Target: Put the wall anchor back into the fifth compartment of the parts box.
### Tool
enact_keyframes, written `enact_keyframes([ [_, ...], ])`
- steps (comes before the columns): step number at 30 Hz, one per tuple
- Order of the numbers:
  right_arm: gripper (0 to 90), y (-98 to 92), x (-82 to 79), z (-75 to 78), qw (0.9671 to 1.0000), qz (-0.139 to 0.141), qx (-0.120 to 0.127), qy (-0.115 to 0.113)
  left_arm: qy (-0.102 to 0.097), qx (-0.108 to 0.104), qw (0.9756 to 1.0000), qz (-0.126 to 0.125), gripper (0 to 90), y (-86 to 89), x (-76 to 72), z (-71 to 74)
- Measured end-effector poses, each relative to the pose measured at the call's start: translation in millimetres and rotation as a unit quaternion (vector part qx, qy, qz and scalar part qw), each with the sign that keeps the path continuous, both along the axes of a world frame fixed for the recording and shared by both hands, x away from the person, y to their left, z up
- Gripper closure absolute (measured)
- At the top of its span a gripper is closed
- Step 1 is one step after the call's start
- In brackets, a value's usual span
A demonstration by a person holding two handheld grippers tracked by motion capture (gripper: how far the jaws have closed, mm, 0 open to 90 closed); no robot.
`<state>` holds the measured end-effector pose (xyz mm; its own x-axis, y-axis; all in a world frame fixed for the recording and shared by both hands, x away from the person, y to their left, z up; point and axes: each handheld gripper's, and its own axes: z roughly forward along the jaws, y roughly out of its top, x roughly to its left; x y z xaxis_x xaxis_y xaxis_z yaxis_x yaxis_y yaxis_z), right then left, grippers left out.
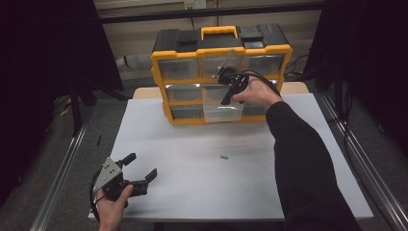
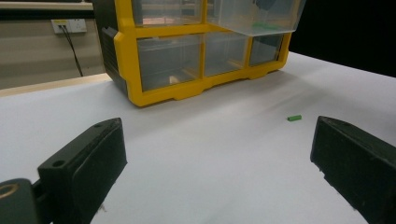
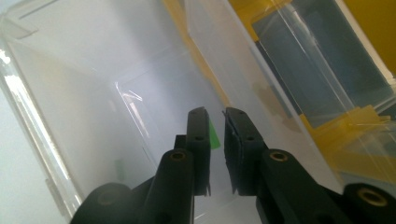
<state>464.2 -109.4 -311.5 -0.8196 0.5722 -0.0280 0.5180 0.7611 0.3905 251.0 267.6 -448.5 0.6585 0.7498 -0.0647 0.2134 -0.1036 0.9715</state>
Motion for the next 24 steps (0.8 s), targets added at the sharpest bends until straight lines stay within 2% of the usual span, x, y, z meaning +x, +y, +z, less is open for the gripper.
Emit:
enact_keyframes([
  [9, 74.8, -2.1, -5.5, 7.6, 0.9997, -0.002, 0.017, -0.015, -0.001, 0.002, 1.0000, -0.001, 3.4, 0.4, 0.0, 0.1],
  [13, 71.5, -4.6, -10.4, 15.9, 0.9990, 0.004, 0.036, -0.027, -0.001, 0.001, 1.0000, -0.001, 3.4, -0.3, -0.3, 0.2],
  [19, 65.2, -9.3, -20.4, 26.6, 0.9971, 0.008, 0.060, -0.046, -0.004, 0.012, 0.9999, 0.000, 3.4, 0.6, -1.0, 1.1],
  [24, 58.4, -12.9, -27.3, 33.6, 0.9942, 0.011, 0.087, -0.062, -0.002, 0.011, 0.9999, -0.001, 3.4, 0.9, -0.6, 1.2],
])
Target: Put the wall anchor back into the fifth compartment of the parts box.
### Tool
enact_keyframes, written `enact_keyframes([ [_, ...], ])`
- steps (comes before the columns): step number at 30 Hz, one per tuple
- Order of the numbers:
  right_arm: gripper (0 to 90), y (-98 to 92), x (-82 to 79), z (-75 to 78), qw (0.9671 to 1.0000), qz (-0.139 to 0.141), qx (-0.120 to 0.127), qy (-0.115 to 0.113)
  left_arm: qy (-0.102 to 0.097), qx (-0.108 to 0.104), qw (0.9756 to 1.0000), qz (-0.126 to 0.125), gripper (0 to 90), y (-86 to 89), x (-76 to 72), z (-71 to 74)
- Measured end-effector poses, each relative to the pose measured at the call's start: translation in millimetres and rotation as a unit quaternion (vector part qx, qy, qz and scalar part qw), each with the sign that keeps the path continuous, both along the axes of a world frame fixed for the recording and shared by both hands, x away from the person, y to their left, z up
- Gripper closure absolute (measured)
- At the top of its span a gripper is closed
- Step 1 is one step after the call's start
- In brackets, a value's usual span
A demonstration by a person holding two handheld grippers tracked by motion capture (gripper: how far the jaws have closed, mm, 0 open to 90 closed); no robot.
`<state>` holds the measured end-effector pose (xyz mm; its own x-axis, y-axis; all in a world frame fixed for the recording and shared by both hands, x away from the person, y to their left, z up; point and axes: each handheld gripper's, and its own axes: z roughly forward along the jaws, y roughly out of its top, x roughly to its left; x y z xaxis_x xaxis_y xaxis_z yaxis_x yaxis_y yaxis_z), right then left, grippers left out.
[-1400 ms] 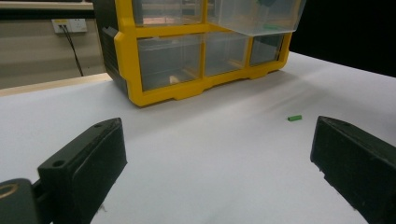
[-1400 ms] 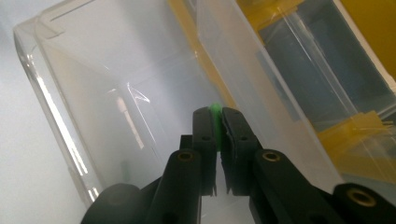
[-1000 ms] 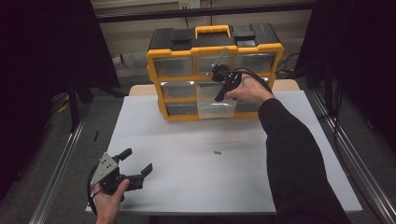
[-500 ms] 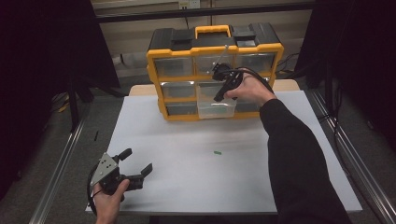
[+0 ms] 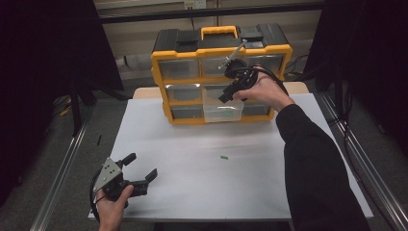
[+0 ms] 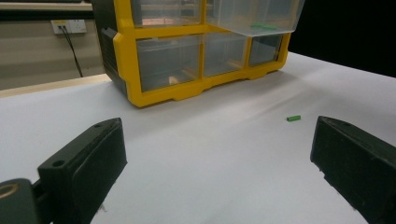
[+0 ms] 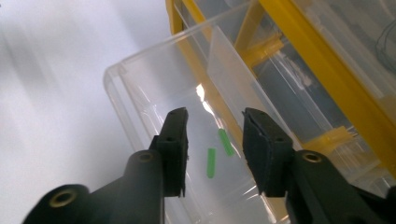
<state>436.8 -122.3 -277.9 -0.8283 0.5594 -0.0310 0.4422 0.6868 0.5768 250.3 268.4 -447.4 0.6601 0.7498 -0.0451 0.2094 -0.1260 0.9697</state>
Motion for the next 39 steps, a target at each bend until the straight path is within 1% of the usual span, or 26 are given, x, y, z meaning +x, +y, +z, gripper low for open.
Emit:
enact_keyframes([
  [2, 53.8, -2.3, -2.9, 2.7, 0.9999, 0.001, 0.010, -0.002, 0.001, 0.000, 1.0000, 0.000, 3.4, 0.5, 0.1, 0.0],
  [4, 49.7, -3.0, -6.8, 3.3, 0.9998, 0.002, 0.017, -0.011, 0.000, -0.001, 1.0000, 0.001, 3.4, 0.6, -0.1, 0.1],
  [8, 45.5, -6.1, -14.5, 6.4, 0.9992, 0.006, 0.034, -0.022, 0.000, 0.000, 1.0000, 0.000, 3.4, 0.1, -0.2, 0.0],
  [9, 43.5, -6.9, -15.5, 7.0, 0.9988, 0.010, 0.039, -0.027, -0.001, -0.002, 1.0000, 0.000, 3.4, -0.3, -0.2, -0.1],
  [11, 38.8, -8.3, -17.9, 8.1, 0.9983, 0.011, 0.048, -0.031, -0.001, -0.001, 1.0000, 0.001, 3.4, -0.2, -0.2, -0.1],
  [12, 37.6, -8.0, -20.1, 8.3, 0.9982, 0.009, 0.050, -0.031, 0.000, 0.000, 1.0000, 0.001, 3.4, 0.0, -0.2, 0.0],
  [13, 36.2, -7.9, -21.6, 8.2, 0.9980, 0.015, 0.051, -0.033, 0.001, 0.000, 1.0000, 0.001, 3.4, 0.1, -0.2, 0.0],
  [15, 31.7, -5.6, -25.5, 7.5, 0.9982, 0.013, 0.045, -0.036, -0.001, -0.002, 1.0000, 0.001, 3.4, -0.1, -0.1, -0.3],
  [16, 31.1, -5.0, -27.2, 7.5, 0.9982, 0.019, 0.044, -0.037, -0.001, -0.001, 1.0000, 0.001, 3.4, -0.1, -0.2, -0.2],
  [17, 30.2, -4.2, -29.0, 7.4, 0.9979, 0.017, 0.047, -0.040, 0.000, -0.002, 1.0000, 0.002, 3.4, -0.2, -0.2, -0.3],
  [19, 26.7, -2.8, -33.1, 8.2, 0.9975, 0.024, 0.051, -0.042, 0.000, -0.002, 1.0000, 0.001, 3.4, -0.3, -0.2, -0.4],
  [21, 23.4, -0.3, -37.3, 8.3, 0.9971, 0.035, 0.050, -0.044, 0.000, -0.002, 1.0000, 0.002, 3.4, -0.2, -0.2, -0.4],
  [25, 17.7, 2.6, -46.3, 10.2, 0.9958, 0.047, 0.054, -0.057, 0.000, 0.000, 1.0000, 0.002, 3.4, 0.3, -0.3, -0.3],
  [29, 14.4, 4.5, -56.8, 7.9, 0.9949, 0.055, 0.060, -0.060, 0.001, -0.003, 1.0000, 0.001, 3.4, -0.1, -0.1, -0.7],
  [39, 13.7, 4.9, -76.2, -1.4, 0.9931, 0.071, 0.068, -0.064, 0.003, -0.005, 1.0000, 0.000, 3.4, -0.6, -0.3, -0.9],
])
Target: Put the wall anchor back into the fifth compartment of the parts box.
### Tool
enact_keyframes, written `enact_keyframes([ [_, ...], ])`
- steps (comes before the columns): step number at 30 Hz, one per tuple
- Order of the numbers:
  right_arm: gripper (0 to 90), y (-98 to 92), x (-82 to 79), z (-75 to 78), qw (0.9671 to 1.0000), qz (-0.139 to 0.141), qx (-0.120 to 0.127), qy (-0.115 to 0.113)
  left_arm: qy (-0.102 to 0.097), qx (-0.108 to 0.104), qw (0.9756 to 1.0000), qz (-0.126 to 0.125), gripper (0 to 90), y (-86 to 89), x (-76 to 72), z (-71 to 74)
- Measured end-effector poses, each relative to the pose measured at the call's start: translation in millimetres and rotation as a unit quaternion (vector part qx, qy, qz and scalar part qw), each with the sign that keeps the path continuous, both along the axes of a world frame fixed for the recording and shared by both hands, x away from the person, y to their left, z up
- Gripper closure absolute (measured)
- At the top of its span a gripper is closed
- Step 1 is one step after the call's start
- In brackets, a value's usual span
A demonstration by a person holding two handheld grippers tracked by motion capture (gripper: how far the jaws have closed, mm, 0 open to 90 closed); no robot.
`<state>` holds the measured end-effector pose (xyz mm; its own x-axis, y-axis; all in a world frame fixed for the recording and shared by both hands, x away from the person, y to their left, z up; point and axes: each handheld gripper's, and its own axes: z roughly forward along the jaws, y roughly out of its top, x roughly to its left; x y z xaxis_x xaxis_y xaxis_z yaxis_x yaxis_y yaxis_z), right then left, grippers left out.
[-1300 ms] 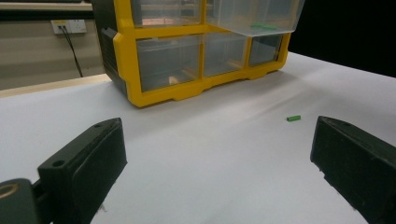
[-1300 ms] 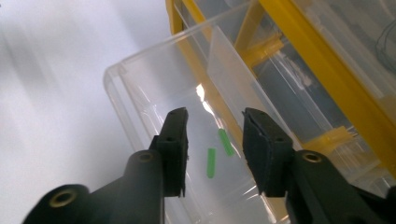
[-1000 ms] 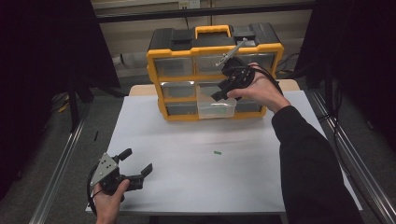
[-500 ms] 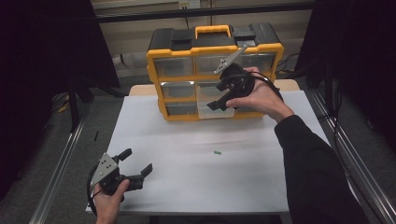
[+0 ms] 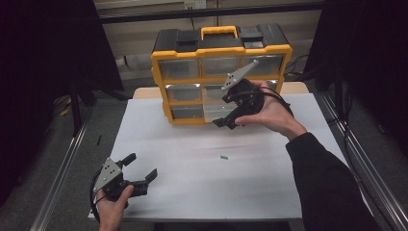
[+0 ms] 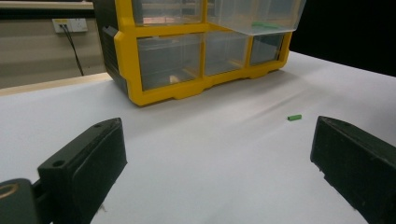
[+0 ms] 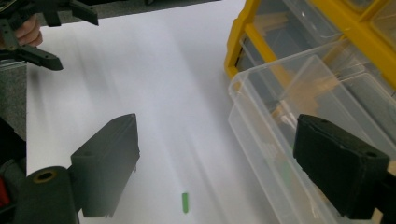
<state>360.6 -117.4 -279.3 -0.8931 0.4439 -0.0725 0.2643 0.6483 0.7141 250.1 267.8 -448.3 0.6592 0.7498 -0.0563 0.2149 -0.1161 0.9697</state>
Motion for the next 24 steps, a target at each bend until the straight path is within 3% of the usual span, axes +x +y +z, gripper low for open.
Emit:
enact_keyframes([
  [12, 13.6, 1.2, -16.8, -22.4, 0.9998, 0.018, 0.004, 0.007, 0.000, 0.002, 1.0000, 0.003, 3.4, -0.4, -0.3, 0.1],
  [24, 13.8, 3.2, -23.3, -53.0, 0.9995, 0.016, -0.004, 0.028, -0.001, 0.002, 1.0000, 0.002, 3.4, -0.2, -0.2, 0.3],
])
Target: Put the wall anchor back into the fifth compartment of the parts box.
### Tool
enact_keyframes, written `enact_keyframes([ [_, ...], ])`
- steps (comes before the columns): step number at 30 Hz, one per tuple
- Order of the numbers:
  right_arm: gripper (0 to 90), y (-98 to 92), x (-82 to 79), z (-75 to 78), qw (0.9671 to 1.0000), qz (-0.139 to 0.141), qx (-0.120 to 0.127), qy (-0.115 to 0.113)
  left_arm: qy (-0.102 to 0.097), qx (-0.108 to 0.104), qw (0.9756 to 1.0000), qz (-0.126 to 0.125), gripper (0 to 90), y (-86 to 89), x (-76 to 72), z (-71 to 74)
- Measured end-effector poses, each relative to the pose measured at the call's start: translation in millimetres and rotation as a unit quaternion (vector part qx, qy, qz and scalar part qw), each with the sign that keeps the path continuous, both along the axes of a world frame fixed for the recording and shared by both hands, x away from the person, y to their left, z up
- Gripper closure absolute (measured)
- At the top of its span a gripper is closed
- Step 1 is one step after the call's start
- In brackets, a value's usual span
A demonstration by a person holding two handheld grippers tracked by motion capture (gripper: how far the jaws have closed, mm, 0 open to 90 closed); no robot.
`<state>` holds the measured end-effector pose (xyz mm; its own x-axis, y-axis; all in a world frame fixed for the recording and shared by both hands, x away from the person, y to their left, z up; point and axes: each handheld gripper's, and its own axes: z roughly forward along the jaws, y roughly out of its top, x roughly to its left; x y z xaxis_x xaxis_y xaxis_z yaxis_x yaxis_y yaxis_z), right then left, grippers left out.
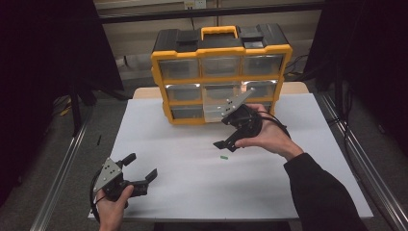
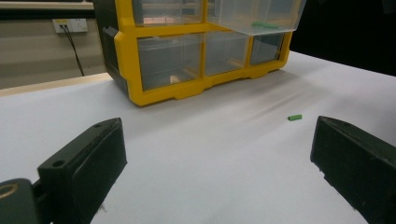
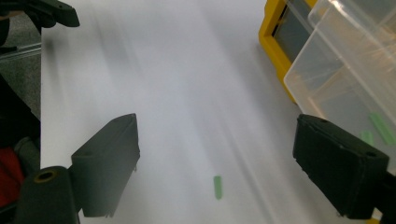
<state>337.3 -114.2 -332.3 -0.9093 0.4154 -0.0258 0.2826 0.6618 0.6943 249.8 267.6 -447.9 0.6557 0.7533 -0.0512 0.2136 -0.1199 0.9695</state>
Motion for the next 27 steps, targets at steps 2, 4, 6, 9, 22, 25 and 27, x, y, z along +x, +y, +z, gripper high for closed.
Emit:
enact_keyframes([
  [2, 13.8, 0.2, -0.1, -5.0, 1.0000, 0.001, 0.000, 0.005, 0.001, 0.000, 1.0000, 0.001, 3.4, -0.4, -0.5, 0.1],
  [4, 13.9, 0.5, -0.3, -10.1, 1.0000, 0.002, -0.002, 0.009, 0.001, 0.000, 1.0000, 0.001, 3.4, -0.4, -0.6, 0.1],
  [6, 14.2, 0.4, -0.8, -14.1, 0.9999, 0.000, -0.005, 0.014, 0.001, 0.000, 1.0000, 0.001, 3.4, -0.3, -0.5, 0.1],
  [9, 14.8, -0.3, -0.1, -21.9, 0.9998, 0.002, -0.006, 0.020, -0.001, 0.001, 1.0000, -0.001, 3.4, 0.0, 0.1, 0.1],
  [22, 19.6, 0.8, 8.9, -56.3, 0.9981, -0.005, -0.031, 0.053, 0.000, 0.000, 1.0000, -0.003, 3.4, 0.1, 0.3, -0.2],
  [25, 21.0, 2.7, 10.7, -63.2, 0.9972, -0.007, -0.040, 0.062, 0.001, 0.000, 1.0000, -0.001, 3.4, -0.2, 0.1, -0.2],
  [27, 22.9, 4.4, 11.3, -66.9, 0.9960, -0.009, -0.053, 0.071, 0.001, 0.001, 1.0000, -0.002, 3.4, -0.1, 0.1, -0.1],
])
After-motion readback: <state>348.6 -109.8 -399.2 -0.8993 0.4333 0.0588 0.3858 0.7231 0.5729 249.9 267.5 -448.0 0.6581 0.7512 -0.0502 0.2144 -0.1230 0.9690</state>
